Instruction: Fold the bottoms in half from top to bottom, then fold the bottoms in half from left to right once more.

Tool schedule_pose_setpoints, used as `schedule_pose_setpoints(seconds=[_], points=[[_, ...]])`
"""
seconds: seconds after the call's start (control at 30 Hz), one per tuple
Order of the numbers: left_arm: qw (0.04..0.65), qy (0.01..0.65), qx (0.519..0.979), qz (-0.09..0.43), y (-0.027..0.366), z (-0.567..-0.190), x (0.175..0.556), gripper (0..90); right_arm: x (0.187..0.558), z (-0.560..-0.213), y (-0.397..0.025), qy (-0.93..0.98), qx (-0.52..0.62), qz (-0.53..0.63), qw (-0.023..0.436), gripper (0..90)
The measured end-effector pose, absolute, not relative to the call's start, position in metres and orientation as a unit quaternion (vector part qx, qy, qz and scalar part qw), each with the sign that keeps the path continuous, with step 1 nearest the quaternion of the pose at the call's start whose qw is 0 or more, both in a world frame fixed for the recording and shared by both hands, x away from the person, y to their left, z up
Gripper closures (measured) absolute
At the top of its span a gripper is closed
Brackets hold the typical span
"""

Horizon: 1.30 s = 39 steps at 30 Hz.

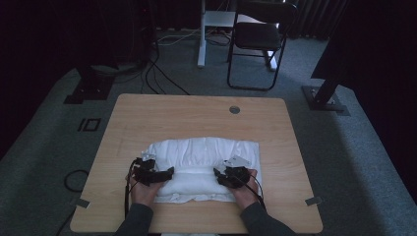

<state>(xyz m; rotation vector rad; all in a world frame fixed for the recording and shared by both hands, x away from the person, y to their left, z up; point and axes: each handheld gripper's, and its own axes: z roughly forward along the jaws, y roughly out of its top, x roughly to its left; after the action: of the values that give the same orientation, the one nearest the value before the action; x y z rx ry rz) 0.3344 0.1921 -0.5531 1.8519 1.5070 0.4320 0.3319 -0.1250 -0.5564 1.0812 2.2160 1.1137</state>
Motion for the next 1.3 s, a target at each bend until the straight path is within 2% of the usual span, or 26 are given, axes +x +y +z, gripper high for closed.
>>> schedule_pose_setpoints(seconds=[0.23,0.27,0.4,0.47,0.53,0.67,0.93,1.13,1.2,1.3], points=[[0.344,0.586,0.709,0.188,0.189,-0.555,0.33,0.5,0.33,-0.558,-0.126,0.795,0.39,0.41,0.217,42.2],[0.339,0.58,0.708,0.22,0.188,-0.551,0.324,0.5,0.33,-0.558,-0.126,0.795,0.39,0.411,0.218,42.2],[0.327,0.575,0.708,0.247,0.187,-0.546,0.317,0.5,0.33,-0.559,-0.127,0.794,0.389,0.413,0.219,42.2],[0.33,0.581,0.704,0.24,0.189,-0.546,0.315,0.5,0.33,-0.559,-0.127,0.793,0.389,0.414,0.219,42.2],[0.35,0.6,0.688,0.209,0.198,-0.548,0.314,0.4,0.329,-0.559,-0.127,0.792,0.39,0.414,0.22,42.2],[0.368,0.606,0.677,0.195,0.207,-0.553,0.311,0.4,0.329,-0.56,-0.127,0.791,0.39,0.416,0.221,42.2],[0.35,0.627,0.662,0.213,0.216,-0.56,0.304,0.0,0.329,-0.56,-0.128,0.79,0.389,0.419,0.222,42.2],[0.333,0.619,0.678,0.217,0.214,-0.559,0.306,0.2,0.328,-0.561,-0.128,0.789,0.39,0.42,0.223,42.2],[0.325,0.616,0.684,0.218,0.209,-0.558,0.306,1.5,0.328,-0.561,-0.128,0.788,0.39,0.42,0.223,42.1],[0.325,0.603,0.694,0.22,0.196,-0.556,0.301,16.4,0.328,-0.561,-0.128,0.787,0.391,0.422,0.222,42.1]])
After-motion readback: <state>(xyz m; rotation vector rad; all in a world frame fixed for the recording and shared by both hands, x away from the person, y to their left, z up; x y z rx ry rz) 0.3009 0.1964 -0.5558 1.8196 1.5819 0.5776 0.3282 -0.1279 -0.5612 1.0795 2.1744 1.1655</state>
